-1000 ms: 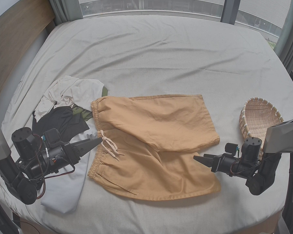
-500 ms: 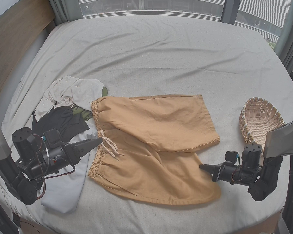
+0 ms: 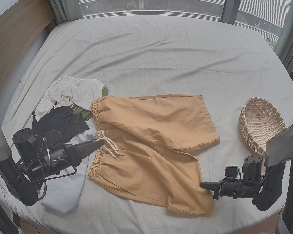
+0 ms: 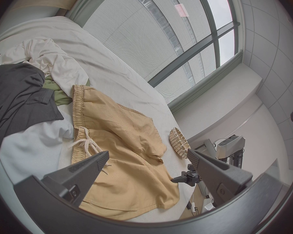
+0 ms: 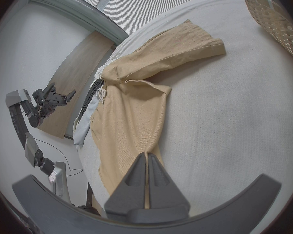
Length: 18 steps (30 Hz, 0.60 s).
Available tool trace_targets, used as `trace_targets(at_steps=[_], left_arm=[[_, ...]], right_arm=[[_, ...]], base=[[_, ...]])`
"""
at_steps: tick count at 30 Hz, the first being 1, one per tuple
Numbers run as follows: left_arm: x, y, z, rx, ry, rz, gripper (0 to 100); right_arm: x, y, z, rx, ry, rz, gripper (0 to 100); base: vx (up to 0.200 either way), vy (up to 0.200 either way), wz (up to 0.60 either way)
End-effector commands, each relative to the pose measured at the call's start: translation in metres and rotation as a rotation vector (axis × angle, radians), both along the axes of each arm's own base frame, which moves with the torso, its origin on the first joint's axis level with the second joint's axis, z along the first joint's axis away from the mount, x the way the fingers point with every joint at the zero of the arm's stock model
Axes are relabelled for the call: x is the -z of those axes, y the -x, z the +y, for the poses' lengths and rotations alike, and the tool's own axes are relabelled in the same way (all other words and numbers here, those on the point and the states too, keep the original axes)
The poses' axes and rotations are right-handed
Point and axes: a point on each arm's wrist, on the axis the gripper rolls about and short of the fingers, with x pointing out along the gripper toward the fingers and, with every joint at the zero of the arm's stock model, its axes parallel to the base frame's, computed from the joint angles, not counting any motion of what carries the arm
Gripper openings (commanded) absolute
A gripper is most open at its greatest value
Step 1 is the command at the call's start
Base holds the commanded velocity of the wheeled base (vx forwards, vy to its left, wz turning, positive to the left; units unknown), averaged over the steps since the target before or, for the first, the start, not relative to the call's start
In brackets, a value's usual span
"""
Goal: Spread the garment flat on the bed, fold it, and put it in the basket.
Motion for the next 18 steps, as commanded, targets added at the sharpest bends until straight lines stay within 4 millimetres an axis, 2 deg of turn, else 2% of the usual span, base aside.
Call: trace_targets(at_steps=[1,4,5,7,10,18], left_arm=[[0.0,0.0,0.0,0.0,0.0,0.001,100],[0.0,0.0,0.0,0.0,0.0,0.001,100],[0.0,0.0,0.0,0.0,0.0,0.001,100],[0.0,0.0,0.0,0.0,0.0,0.001,100],[0.002,-0.001,0.0,0.0,-0.002,0.004,100],[0.002,-0.001,0.0,-0.002,-0.001,0.007,100]], right_arm=[[-0.001,-0.001,0.001,-0.002,-0.003,-0.006,0],[-0.002,-0.003,0.001,0.001,-0.007,-0.019,0],[-0.002,-0.003,0.001,0.001,-0.007,-0.019,100],[-0.016,-0.009,0.0,0.02,-0.03,-0.077,100],[-0.021,-0.011,-0.006,0.063,-0.043,-0.086,100],[-0.007,-0.008,-0.014,0.096,-0.029,-0.009,100]], base=[[0.0,0.0,0.0],[0.0,0.0,0.0],[0.0,0.0,0.0],[0.0,0.0,0.0],[0.0,0.0,0.0],[0.0,0.0,0.0]])
